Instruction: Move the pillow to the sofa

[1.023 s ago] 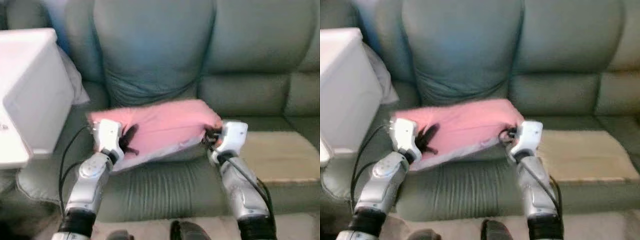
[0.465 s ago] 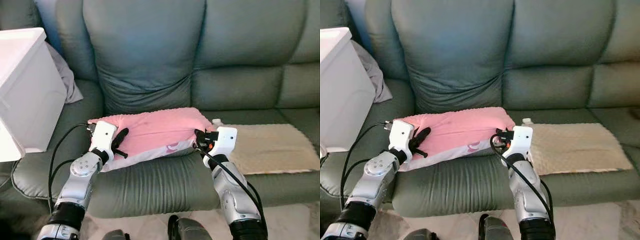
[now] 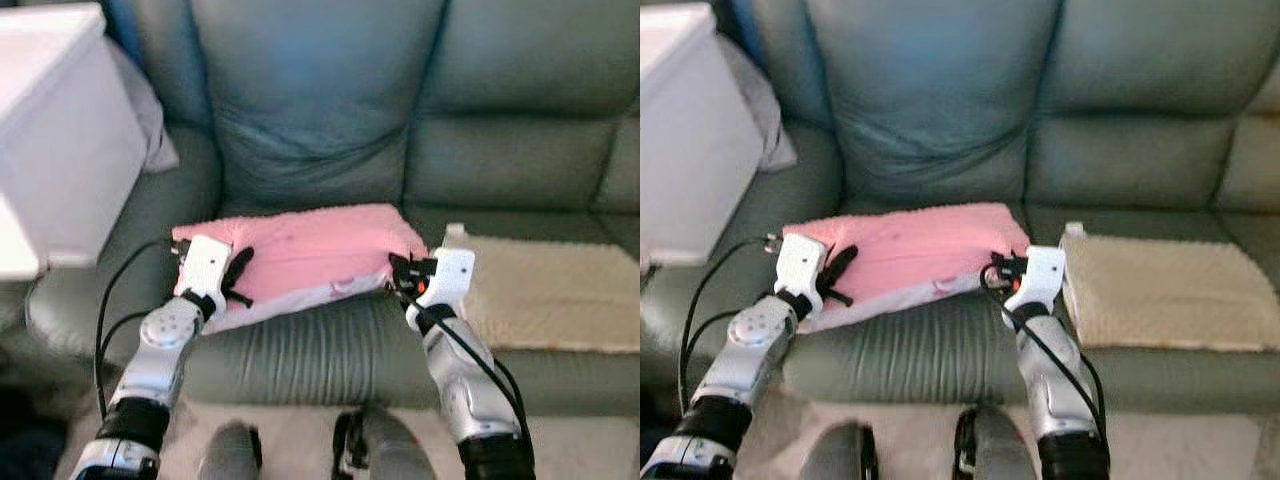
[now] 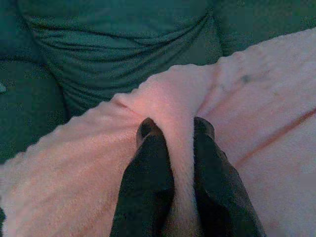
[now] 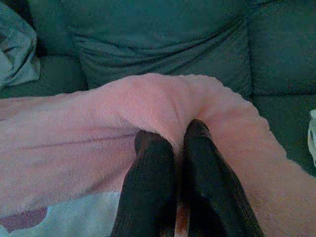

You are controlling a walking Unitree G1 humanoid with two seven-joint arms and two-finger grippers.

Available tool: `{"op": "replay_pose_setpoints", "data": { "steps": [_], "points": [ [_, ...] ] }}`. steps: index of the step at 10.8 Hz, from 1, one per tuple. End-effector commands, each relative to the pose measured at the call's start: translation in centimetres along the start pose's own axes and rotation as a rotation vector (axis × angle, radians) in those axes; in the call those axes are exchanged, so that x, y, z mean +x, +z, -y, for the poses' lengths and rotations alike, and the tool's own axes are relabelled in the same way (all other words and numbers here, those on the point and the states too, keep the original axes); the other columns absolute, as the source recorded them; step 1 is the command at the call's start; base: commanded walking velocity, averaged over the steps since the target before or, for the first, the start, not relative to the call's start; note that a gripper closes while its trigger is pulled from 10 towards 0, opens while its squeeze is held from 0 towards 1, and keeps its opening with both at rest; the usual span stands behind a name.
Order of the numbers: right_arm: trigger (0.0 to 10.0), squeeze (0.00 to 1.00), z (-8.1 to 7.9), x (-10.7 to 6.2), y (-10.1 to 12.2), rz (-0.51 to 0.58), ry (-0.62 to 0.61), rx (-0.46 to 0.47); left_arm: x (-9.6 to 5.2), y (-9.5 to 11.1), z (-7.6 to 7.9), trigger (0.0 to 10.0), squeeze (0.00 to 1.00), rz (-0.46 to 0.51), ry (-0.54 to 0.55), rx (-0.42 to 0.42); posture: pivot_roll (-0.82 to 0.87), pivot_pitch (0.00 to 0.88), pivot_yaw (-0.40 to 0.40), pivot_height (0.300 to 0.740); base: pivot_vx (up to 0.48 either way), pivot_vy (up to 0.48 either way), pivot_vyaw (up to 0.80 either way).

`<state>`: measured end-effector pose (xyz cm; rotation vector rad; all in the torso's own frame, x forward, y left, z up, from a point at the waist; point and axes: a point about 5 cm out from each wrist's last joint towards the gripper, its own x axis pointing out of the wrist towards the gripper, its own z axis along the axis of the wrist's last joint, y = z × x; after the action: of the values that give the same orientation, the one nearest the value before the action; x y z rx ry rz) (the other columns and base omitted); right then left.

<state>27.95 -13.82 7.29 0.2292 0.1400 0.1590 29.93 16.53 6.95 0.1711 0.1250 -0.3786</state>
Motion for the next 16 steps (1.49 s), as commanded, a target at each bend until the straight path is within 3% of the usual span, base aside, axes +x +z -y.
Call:
{"op": "replay_pose_setpoints", "data": {
  "steps": [1,3,9,14,16],
  "points": [
    [10.0,0.00,1.4,-0.2,0.4,0.016,-0.046,0.000,-0.6,-0.3,-1.5,10.0,0.00,-0.008,0.065,0.022,-0.05,0.136,-0.004,0.646,0.000,0.000,0.00],
    [10.0,0.00,1.3,-0.1,0.4,0.010,-0.047,-0.001,-0.5,-0.3,-1.5,10.0,0.00,-0.007,0.061,0.029,-0.05,0.139,-0.003,0.606,0.000,0.000,0.00],
    [10.0,0.00,1.6,0.2,0.9,0.028,-0.066,0.004,0.8,1.1,-1.5,10.0,0.00,0.049,0.076,0.049,-0.05,0.173,0.002,0.601,0.000,0.000,0.00],
    [10.0,0.00,3.1,3.9,5.1,0.070,-0.067,-0.064,4.7,4.1,-3.4,10.0,0.00,0.034,0.084,0.117,-0.12,0.361,0.002,0.601,0.000,0.000,0.00],
    [10.0,0.00,3.6,5.4,5.5,0.047,-0.068,-0.102,6.1,5.2,-3.1,10.0,0.00,0.021,0.104,0.145,-0.14,0.401,-0.008,0.601,0.000,0.000,0.00]
  ]
}}
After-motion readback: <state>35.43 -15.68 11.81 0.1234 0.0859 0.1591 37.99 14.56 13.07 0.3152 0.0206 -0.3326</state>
